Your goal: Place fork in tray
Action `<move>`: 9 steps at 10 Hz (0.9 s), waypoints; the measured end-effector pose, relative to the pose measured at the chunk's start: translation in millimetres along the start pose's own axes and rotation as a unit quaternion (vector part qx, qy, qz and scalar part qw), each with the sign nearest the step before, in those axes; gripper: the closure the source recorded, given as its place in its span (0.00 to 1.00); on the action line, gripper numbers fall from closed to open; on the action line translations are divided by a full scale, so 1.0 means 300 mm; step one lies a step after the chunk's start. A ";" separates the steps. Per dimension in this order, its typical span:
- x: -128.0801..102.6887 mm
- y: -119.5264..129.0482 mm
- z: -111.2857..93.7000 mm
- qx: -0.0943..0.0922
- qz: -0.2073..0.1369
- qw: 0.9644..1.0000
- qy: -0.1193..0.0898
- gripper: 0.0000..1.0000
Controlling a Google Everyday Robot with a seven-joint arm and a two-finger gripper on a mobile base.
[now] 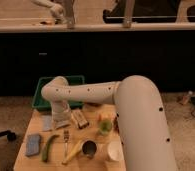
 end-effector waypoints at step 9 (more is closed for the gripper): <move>0.034 0.017 0.117 -0.007 -0.001 0.998 -0.069 0.20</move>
